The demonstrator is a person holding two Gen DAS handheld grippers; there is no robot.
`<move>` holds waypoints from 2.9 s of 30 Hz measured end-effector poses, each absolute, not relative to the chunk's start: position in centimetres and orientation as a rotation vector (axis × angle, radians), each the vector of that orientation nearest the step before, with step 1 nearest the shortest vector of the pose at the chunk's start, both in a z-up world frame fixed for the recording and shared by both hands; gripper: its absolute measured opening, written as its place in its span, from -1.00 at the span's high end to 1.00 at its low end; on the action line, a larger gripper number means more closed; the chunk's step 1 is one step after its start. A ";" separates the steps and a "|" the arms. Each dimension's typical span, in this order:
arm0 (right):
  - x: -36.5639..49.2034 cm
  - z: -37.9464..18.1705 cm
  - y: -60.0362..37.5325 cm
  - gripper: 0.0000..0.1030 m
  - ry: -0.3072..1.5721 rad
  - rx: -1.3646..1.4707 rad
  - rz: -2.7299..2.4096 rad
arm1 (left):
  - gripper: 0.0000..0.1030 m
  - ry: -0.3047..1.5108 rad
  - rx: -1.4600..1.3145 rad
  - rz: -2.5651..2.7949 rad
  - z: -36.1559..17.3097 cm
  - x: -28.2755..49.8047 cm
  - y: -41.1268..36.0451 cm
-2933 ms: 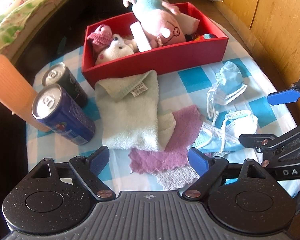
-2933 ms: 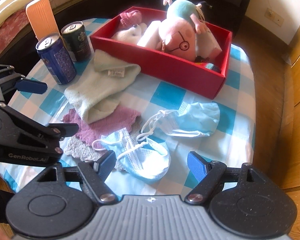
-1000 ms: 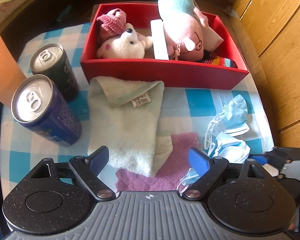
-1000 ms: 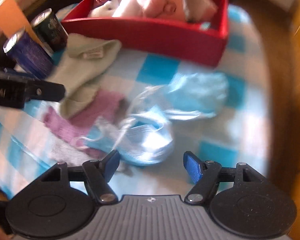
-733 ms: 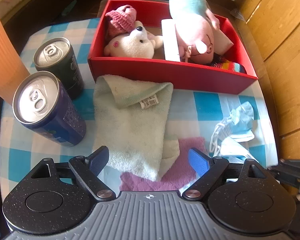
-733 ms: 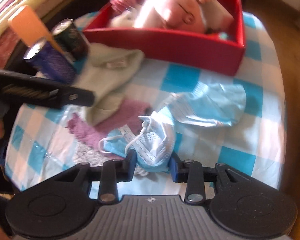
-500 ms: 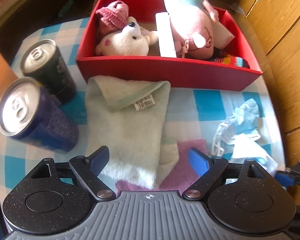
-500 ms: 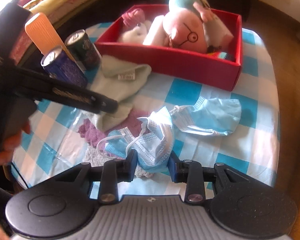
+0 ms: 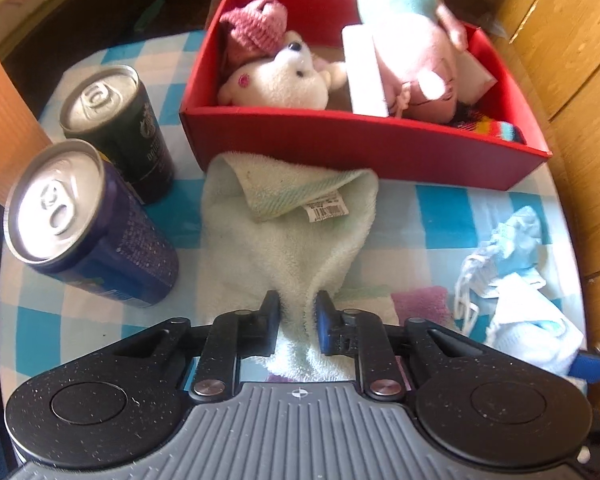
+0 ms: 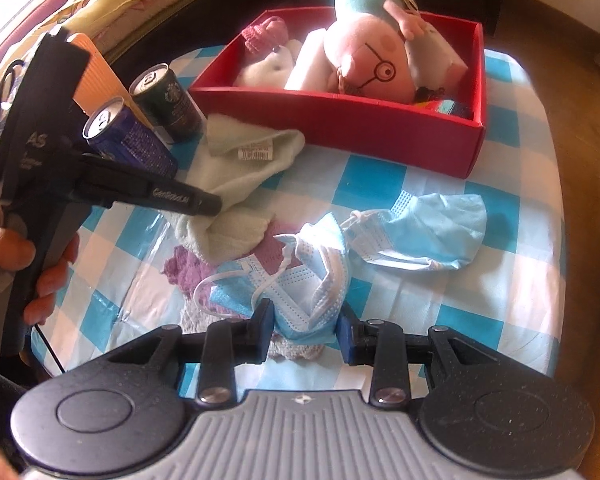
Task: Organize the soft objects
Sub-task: 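Grasp blue face mask with right gripper while left gripper grasps white towel, then lift blue face mask with right gripper while left gripper lifts white towel, then carry white towel with left gripper while right gripper carries face mask over red box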
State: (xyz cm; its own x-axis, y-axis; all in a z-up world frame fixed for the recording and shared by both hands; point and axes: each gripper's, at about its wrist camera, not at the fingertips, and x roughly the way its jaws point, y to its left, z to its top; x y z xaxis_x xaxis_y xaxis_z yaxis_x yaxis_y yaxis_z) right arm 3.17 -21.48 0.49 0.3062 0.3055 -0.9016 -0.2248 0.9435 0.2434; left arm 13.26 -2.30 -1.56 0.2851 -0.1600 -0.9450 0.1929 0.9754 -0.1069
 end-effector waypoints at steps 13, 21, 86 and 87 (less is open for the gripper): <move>4.1 2.3 -22.5 0.78 1.144 0.143 0.306 | 0.75 1.157 -0.098 -0.331 3.1 11.6 -0.9; 4.4 3.5 -23.2 0.78 1.101 0.184 0.295 | 0.76 1.108 -0.127 -0.370 5.1 11.2 -1.0; 17.8 7.4 -25.7 0.78 0.815 0.300 0.116 | 0.73 0.786 -0.026 -0.201 9.5 22.1 -4.8; 18.2 7.3 -25.8 0.78 0.814 0.300 0.116 | 0.73 0.785 -0.029 -0.191 9.2 22.5 -4.7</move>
